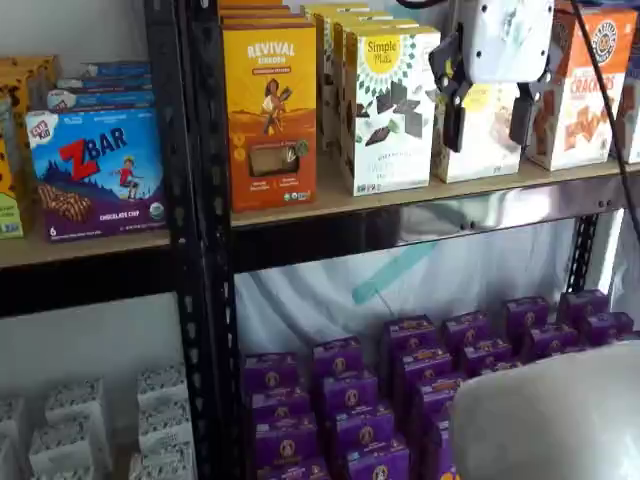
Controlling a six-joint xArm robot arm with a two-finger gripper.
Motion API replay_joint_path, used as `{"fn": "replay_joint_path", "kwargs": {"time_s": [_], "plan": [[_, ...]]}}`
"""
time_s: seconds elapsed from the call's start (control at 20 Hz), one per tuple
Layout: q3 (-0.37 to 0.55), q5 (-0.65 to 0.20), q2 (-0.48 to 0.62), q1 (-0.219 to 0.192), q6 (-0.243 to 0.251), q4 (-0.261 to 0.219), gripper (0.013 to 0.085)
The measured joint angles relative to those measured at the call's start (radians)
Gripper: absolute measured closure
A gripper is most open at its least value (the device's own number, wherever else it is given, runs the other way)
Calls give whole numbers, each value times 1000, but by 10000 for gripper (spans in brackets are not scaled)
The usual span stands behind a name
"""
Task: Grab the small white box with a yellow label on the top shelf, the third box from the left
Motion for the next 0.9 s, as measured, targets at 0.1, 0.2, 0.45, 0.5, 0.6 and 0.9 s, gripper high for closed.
{"fn": "replay_joint_path", "kwargs": {"time_s": [0.1, 0.2, 0.45, 0.5, 0.6, 0.9], "plan": [[4, -5, -4, -37, -18, 40, 130], [5, -9, -5, -44, -24, 50, 130], [6, -24, -3, -20, -13, 21, 130], [6, -28, -1, -19, -13, 17, 130], [6, -39, 4, -21, -18, 9, 130], [-2, -84, 37, -84, -85, -4, 130]]}}
